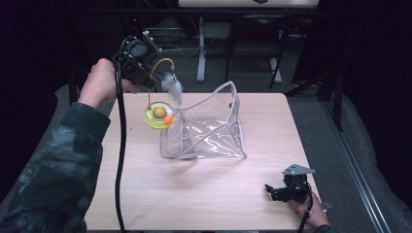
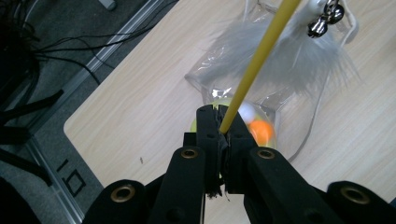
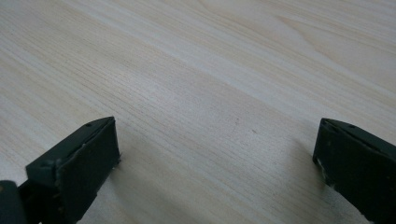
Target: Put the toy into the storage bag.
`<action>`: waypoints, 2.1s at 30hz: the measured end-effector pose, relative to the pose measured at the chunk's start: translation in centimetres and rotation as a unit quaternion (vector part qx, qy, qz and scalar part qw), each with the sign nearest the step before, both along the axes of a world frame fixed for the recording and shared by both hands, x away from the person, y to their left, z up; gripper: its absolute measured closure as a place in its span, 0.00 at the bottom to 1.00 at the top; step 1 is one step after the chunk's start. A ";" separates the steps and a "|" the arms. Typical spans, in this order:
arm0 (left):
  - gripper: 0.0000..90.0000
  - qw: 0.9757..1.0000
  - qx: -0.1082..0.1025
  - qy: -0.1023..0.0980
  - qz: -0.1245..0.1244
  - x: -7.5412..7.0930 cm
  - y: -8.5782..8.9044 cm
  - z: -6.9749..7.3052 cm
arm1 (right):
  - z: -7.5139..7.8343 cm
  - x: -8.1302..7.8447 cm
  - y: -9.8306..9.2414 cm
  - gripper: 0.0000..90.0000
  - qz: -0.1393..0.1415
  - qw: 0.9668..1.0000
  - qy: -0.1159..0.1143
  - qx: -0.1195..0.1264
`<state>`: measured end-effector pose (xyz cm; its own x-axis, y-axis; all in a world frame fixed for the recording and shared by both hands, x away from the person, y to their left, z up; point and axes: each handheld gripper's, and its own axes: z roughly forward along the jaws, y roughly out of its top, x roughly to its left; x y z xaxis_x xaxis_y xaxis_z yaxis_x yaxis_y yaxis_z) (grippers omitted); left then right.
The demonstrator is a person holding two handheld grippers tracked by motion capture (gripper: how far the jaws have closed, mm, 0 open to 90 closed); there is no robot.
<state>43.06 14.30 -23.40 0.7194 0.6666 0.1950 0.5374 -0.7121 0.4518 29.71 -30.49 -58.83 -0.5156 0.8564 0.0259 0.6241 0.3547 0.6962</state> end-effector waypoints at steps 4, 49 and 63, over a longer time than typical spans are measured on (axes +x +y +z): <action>0.98 1.000 0.002 0.003 -0.005 0.3 -0.8 -0.3 | 0.0 0.0 0.0 0.00 0.001 1.000 0.000 0.001; 0.97 0.998 -0.015 0.048 -0.035 2.9 -6.9 -7.4 | 0.0 0.0 0.0 0.00 0.001 1.000 0.002 0.004; 0.98 0.996 -0.026 0.071 -0.037 3.6 -7.5 -10.3 | 0.0 0.0 0.0 0.00 0.002 1.000 0.001 0.002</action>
<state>46.67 6.77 -33.70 0.7848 0.6174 0.0536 0.5457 -0.7294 0.4125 29.68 -30.50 -58.81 -0.5182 0.8547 0.0303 0.6247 0.3540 0.6961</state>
